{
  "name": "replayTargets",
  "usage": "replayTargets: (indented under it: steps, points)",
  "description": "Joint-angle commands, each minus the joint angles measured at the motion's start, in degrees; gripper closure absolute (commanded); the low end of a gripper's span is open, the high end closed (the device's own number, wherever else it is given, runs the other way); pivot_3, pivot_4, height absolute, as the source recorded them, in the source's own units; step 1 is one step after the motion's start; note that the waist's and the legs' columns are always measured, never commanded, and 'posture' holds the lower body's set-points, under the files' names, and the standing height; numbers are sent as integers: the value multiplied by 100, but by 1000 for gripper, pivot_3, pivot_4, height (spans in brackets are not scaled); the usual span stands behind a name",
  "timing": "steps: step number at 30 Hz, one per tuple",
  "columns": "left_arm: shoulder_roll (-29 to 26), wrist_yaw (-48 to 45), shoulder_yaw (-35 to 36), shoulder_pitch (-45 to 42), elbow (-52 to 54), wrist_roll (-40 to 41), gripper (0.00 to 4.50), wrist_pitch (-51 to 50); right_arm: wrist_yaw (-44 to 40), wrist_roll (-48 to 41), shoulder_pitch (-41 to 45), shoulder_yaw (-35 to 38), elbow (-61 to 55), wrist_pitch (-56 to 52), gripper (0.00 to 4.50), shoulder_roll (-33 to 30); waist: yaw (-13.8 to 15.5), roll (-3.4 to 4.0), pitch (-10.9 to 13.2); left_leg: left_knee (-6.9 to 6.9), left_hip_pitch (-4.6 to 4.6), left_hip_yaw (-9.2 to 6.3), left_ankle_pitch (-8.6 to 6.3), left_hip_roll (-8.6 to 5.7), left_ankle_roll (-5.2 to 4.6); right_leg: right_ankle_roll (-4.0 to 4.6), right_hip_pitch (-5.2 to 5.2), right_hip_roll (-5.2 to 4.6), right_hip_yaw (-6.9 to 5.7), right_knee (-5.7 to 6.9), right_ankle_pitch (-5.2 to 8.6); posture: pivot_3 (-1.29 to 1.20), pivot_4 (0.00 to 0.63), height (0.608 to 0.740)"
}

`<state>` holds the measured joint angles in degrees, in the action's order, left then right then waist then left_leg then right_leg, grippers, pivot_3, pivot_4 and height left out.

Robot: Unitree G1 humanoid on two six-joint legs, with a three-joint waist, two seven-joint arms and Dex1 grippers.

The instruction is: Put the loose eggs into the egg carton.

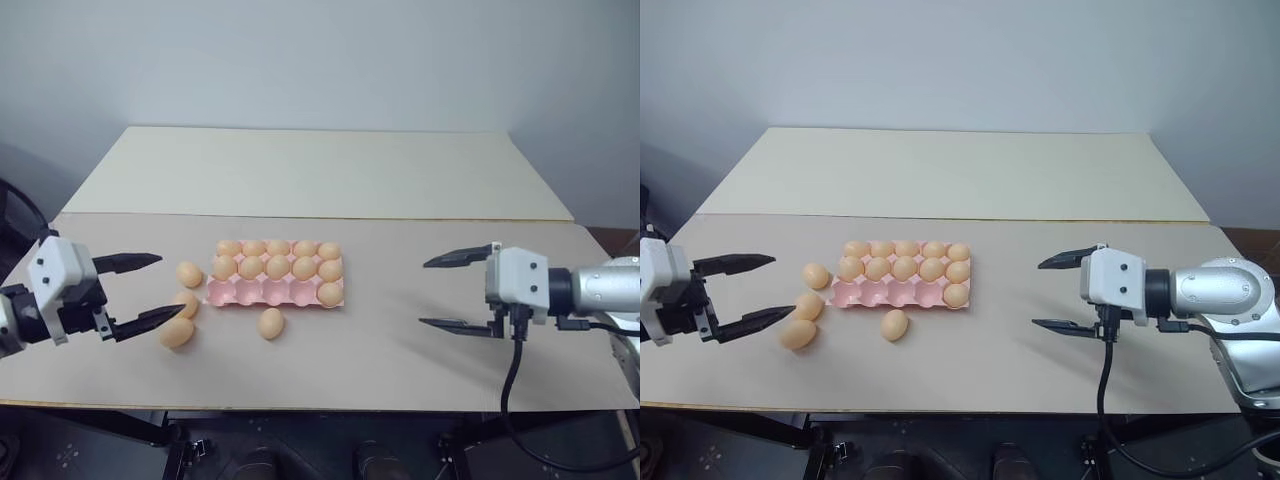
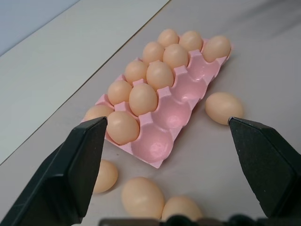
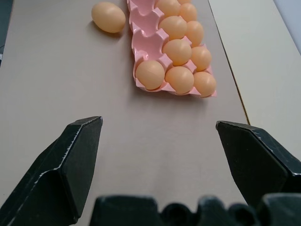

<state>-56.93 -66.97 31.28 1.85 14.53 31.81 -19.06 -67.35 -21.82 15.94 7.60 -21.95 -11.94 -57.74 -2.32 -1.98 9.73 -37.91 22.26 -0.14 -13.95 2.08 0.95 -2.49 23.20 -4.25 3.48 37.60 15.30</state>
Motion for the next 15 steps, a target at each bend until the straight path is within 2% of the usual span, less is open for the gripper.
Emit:
replayTargets:
  steps: [1,9,15]
  points:
    - [-101,8,78,-93,20,155,20,-141,21,-121,26,195,-138,-26,0,-57,-1,0,0,0,0,0,0,0,0,0,0,0,0,0,0,0,150,740]
    - [-17,24,236,37,79,126,20,-107,15,-86,67,118,-55,37,0,-8,1,0,0,0,0,0,0,0,0,0,0,-1,0,-1,0,0,150,740]
    - [46,-49,529,446,210,143,20,-82,-28,-77,99,31,7,104,0,51,-7,0,0,0,0,0,0,0,0,0,0,-1,0,0,0,0,150,740]
